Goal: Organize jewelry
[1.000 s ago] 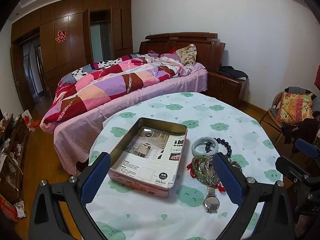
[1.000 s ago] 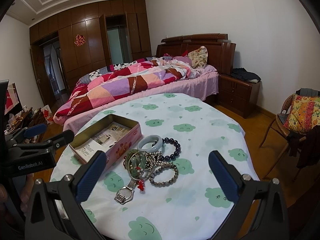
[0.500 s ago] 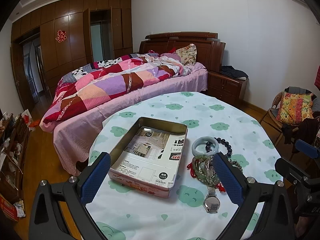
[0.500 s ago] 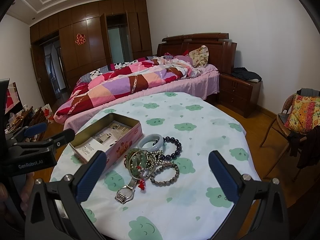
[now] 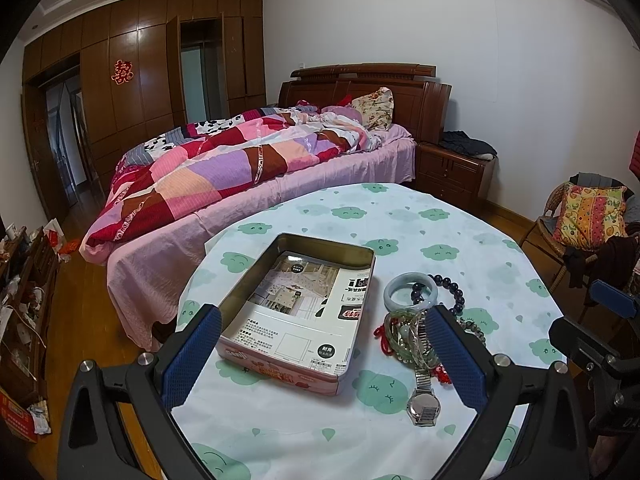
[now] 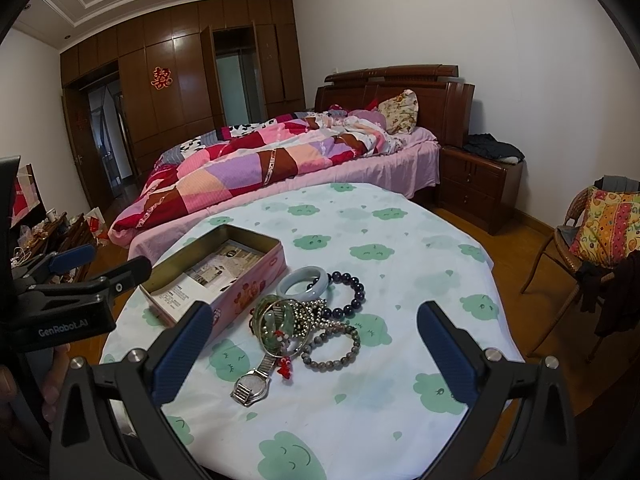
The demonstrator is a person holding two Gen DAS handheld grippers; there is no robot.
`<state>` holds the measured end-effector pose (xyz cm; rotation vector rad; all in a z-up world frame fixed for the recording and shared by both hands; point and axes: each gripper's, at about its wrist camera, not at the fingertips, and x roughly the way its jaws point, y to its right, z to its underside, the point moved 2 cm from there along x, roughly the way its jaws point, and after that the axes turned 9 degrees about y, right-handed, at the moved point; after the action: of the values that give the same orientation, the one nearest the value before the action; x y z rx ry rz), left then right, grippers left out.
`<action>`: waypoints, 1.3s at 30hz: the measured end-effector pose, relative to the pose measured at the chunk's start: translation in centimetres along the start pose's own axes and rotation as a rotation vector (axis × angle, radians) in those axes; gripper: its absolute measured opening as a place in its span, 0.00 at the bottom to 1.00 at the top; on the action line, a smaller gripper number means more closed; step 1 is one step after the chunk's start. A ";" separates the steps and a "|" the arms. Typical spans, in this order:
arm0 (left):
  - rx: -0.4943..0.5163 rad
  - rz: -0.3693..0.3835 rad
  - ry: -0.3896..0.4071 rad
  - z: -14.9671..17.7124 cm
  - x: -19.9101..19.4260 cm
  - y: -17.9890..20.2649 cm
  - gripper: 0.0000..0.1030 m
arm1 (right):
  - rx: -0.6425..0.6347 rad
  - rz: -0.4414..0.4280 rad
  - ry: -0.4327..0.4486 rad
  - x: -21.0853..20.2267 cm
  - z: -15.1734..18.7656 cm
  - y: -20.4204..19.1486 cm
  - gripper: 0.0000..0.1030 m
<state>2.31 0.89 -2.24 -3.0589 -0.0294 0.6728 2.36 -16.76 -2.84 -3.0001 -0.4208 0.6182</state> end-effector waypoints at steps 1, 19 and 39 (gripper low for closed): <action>0.001 -0.001 0.000 0.0 0.0 0.0 0.99 | 0.000 0.000 0.000 0.0 0.0 0.0 1.00; 0.001 0.000 -0.006 0.2 0.1 -0.1 0.99 | 0.003 -0.009 -0.009 0.3 1.3 -0.7 1.00; 0.140 0.179 -0.099 2.9 7.6 6.4 0.81 | 0.113 0.028 -0.139 3.2 4.8 4.8 1.00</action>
<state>8.12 -5.37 -8.11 -2.9150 0.2814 0.7974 4.52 -20.58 -8.97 -2.8715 -0.3393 0.8266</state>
